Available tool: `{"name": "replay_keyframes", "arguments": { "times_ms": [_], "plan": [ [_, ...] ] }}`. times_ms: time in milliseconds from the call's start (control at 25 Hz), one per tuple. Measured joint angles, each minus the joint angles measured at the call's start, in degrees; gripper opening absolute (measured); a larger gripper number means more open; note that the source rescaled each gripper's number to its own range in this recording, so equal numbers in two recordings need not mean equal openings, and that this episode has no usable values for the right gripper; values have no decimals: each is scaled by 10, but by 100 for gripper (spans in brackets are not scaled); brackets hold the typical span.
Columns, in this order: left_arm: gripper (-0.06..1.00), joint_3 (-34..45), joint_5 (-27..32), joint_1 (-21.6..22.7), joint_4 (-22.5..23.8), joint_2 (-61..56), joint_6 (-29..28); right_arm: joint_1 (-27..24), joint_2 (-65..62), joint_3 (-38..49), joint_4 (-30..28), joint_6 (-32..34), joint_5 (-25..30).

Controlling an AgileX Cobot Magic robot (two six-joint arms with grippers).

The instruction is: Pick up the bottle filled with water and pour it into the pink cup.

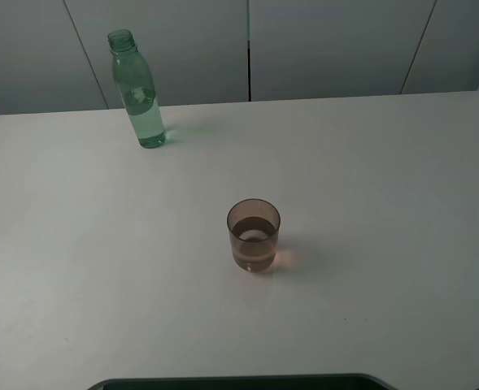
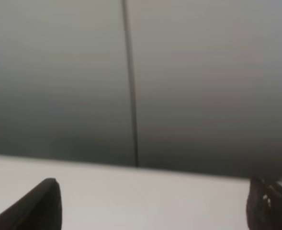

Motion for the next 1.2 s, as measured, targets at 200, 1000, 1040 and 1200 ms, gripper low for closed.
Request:
{"name": "replay_keyframes", "arguments": {
  "times_ms": [200, 1000, 1040, 1200],
  "plan": [
    [95, -51, 201, 44, -77, -1, 67, 0, 0, 0, 0, 0, 0],
    [95, 152, 294, 43, -124, -215, 109, 0, 0, 0, 0, 0, 0],
    [95, 176, 294, 43, -124, -246, 112, 0, 0, 0, 0, 0, 0],
    [95, 255, 295, 42, -125, -349, 121, 0, 0, 0, 0, 0, 0]
  ]
}}
